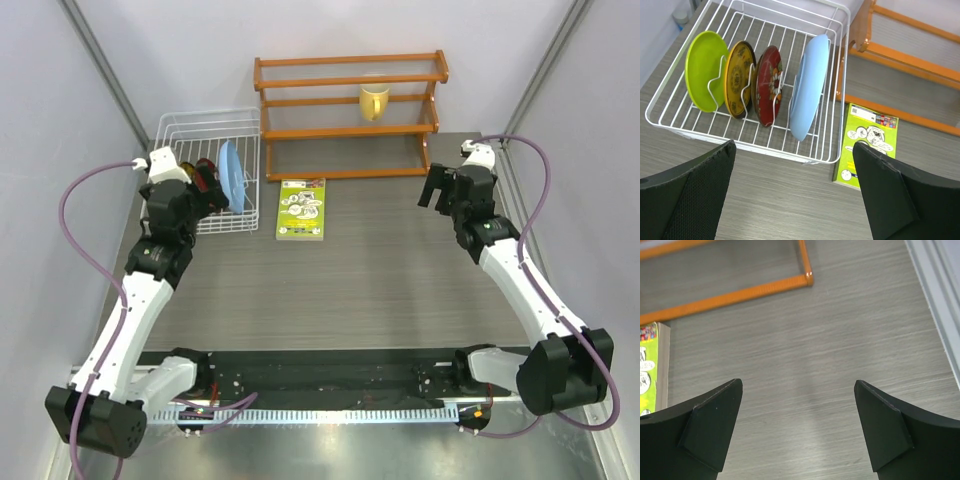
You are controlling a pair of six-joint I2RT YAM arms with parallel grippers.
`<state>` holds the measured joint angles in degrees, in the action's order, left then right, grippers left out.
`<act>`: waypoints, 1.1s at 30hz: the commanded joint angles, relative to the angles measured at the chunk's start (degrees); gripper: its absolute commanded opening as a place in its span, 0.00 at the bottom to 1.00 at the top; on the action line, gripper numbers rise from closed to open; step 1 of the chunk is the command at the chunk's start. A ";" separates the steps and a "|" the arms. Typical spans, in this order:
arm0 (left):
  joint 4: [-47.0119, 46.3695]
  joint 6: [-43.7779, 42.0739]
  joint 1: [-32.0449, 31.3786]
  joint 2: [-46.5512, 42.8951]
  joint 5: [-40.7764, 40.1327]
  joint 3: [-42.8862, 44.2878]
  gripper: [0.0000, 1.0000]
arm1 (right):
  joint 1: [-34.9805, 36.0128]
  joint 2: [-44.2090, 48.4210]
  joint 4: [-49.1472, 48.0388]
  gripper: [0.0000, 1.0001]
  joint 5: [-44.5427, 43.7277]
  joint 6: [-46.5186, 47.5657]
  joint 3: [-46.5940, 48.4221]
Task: Unload the plates from the dish rack
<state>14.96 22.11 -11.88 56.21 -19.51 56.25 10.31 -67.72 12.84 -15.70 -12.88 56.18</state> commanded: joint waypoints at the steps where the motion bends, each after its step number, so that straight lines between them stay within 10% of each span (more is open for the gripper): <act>1: 0.94 0.92 0.10 2.15 -3.34 4.30 0.99 | 0.15 -0.04 1.39 1.00 2.34 -1.44 3.05; 33: -14.70 -15.78 -1.65 33.44 -6.51 19.25 0.85 | 0.15 -9.18 0.08 1.00 4.10 -1.97 0.24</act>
<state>5.06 8.95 -11.90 88.82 -24.08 73.10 10.28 -76.40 14.17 -10.94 -14.35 55.40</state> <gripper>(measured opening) 0.851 0.996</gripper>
